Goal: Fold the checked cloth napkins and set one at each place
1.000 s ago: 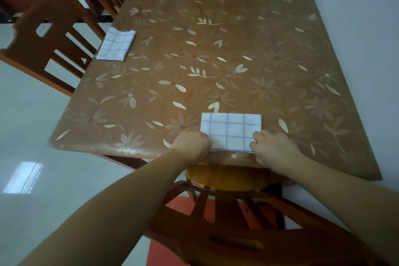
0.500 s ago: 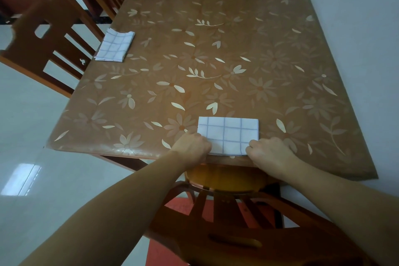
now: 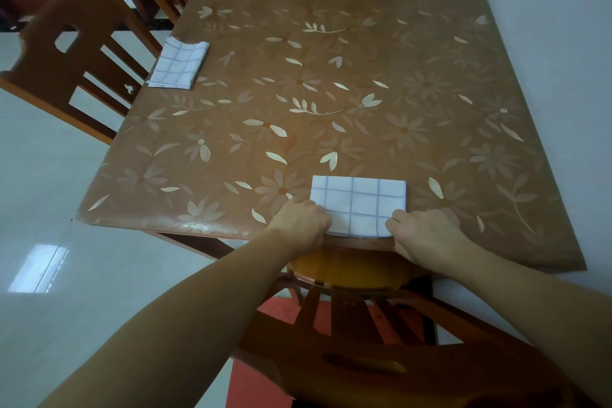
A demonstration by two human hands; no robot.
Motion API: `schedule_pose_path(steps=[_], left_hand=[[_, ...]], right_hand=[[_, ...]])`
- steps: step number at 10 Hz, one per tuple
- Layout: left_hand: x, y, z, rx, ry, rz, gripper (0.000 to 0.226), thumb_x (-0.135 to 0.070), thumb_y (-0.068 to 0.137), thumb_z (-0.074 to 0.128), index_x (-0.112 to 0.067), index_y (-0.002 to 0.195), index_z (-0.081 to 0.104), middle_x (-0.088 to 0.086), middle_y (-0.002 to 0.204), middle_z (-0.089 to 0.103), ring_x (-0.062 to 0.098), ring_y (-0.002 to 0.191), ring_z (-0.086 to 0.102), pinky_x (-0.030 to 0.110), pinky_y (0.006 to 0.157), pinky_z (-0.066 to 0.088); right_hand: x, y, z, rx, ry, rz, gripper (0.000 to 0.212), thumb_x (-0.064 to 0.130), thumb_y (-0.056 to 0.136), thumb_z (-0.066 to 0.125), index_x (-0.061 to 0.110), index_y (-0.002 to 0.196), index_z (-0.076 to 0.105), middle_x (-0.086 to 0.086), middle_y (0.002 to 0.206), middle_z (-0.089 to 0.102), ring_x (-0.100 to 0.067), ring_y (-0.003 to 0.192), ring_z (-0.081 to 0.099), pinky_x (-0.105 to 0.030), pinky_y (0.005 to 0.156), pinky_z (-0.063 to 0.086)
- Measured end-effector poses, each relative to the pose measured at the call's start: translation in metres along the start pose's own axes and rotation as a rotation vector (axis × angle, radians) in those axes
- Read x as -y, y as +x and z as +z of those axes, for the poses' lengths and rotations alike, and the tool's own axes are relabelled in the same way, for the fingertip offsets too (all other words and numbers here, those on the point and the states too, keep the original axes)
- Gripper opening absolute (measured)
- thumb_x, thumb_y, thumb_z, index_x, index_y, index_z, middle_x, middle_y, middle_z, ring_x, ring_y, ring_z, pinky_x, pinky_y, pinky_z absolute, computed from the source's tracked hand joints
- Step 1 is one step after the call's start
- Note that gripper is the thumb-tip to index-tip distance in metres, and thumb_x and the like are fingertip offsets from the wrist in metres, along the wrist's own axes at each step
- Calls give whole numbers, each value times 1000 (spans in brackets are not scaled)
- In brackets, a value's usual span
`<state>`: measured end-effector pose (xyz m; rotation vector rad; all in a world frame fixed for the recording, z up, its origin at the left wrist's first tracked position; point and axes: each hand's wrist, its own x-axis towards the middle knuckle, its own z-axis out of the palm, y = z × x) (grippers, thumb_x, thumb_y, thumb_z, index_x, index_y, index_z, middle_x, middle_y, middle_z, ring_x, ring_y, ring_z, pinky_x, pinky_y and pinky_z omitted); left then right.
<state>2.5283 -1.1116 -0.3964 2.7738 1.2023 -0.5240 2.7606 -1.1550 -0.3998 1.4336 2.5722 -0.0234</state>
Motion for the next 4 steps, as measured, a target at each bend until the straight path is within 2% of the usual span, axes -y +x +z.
schedule_pose_path(steps=[1,2,3,4], left_hand=[[1,0,0,-6,6,-7,21,-21,97,47,-12,103,65,5,95,65,20,84,55,31,75,40],[1,-1,2,-17,-15,-27,20,-22,97,46,-13,103,64,5,97,66,20,85,56,29,72,37],[2,-3,1,-6,-62,-45,23,-28,97,47,-14,107,62,4,99,64,20,87,57,28,70,36],[6,-7,-2,0,-222,-126,30,-42,93,49,-18,106,63,0,95,62,16,83,57,26,63,41]], right_hand=[[1,0,-9,7,-18,28,36,21,51,87,17,56,51,2,53,44,-13,39,22,-14,43,1],[-1,0,-2,47,-11,92,13,27,89,53,20,81,45,4,78,44,-14,60,41,-25,42,16],[1,-1,-6,121,87,158,9,27,91,44,20,85,47,5,85,47,-14,68,48,-27,46,30],[-4,0,-3,152,153,184,15,35,90,44,21,87,50,4,86,50,-14,71,53,-31,55,46]])
